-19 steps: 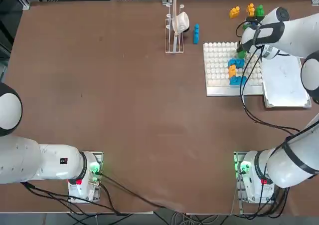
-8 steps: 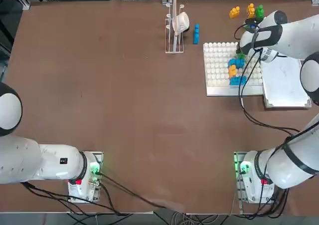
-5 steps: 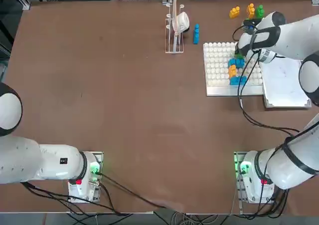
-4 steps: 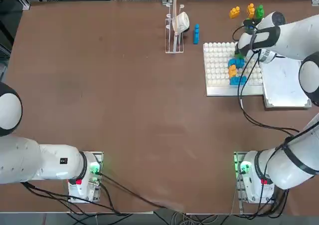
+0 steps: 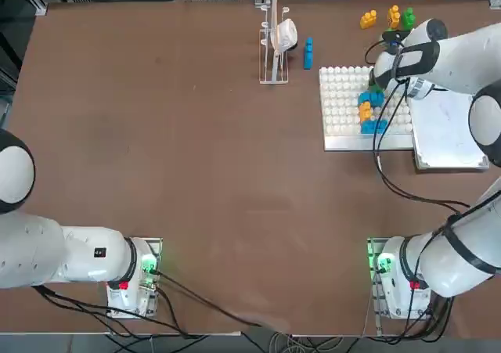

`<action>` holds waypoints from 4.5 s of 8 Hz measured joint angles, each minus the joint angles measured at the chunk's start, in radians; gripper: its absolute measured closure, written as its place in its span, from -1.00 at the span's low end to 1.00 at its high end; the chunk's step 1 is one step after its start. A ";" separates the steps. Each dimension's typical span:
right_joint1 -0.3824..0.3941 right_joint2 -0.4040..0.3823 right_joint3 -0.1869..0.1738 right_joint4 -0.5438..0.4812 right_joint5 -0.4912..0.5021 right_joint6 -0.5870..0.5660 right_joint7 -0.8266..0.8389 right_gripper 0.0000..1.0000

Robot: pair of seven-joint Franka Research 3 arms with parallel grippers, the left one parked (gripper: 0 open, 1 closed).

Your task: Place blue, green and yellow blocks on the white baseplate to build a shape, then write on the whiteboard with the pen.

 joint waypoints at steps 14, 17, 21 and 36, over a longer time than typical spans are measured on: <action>0.024 -0.017 0.001 0.012 0.000 0.021 0.018 -1.00; 0.037 -0.061 0.003 0.096 0.001 -0.108 0.043 -1.00; 0.129 0.036 0.010 0.351 0.001 -0.275 0.336 -1.00; 0.249 0.496 0.042 0.751 0.001 -0.147 0.768 -0.86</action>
